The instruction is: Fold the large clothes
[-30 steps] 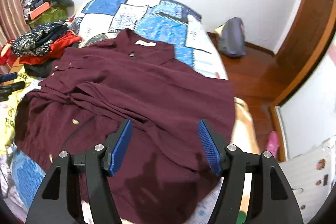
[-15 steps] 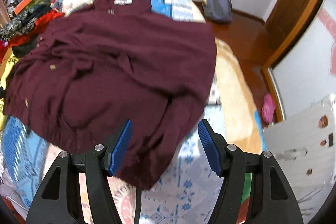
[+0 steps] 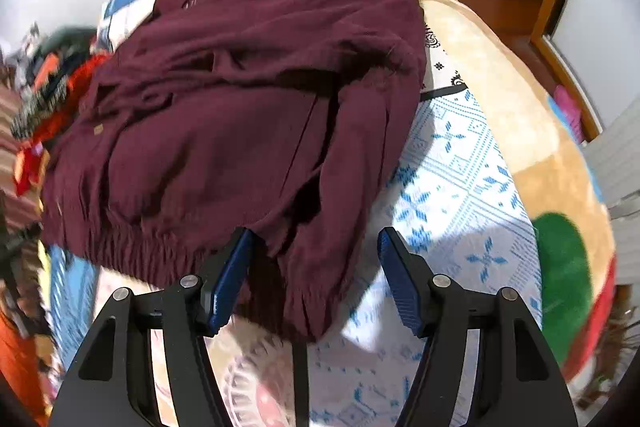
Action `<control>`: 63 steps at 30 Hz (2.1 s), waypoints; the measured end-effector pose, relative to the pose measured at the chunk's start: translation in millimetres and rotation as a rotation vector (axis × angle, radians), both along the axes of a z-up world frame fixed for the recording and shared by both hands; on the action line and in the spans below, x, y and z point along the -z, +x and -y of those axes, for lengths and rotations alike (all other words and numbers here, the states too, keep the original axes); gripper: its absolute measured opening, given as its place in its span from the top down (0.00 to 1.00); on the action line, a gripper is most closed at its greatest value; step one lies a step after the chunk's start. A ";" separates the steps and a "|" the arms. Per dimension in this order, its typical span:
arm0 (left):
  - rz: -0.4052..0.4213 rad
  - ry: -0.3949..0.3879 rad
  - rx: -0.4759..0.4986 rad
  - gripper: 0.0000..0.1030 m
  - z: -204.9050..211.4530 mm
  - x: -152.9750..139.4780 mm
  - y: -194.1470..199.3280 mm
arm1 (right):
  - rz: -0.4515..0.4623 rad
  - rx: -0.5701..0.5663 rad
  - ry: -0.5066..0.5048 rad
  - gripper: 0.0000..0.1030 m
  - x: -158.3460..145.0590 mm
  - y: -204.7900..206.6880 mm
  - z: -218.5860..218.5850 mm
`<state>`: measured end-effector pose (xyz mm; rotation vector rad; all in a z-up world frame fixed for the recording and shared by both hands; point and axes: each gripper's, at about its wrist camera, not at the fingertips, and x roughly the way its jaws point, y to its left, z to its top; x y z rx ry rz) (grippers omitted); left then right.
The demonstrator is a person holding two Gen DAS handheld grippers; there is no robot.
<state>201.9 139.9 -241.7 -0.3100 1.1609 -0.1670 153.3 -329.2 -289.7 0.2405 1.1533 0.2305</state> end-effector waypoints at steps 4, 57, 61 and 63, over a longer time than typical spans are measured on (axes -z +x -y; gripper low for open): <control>0.038 0.060 0.018 0.70 10.7 -7.7 -1.5 | 0.019 0.016 0.063 0.55 3.0 5.2 1.1; 0.149 0.279 -0.013 0.80 -4.6 -69.4 281.1 | 0.171 -0.060 -0.315 0.70 -65.5 242.4 -45.8; 0.164 0.244 0.022 0.71 -2.9 -95.2 266.6 | 0.269 -0.061 -0.438 0.47 -91.4 219.6 -44.5; 0.161 0.217 0.020 0.69 -3.4 -104.4 262.1 | 0.302 -0.057 -0.463 0.47 -104.6 209.4 -39.8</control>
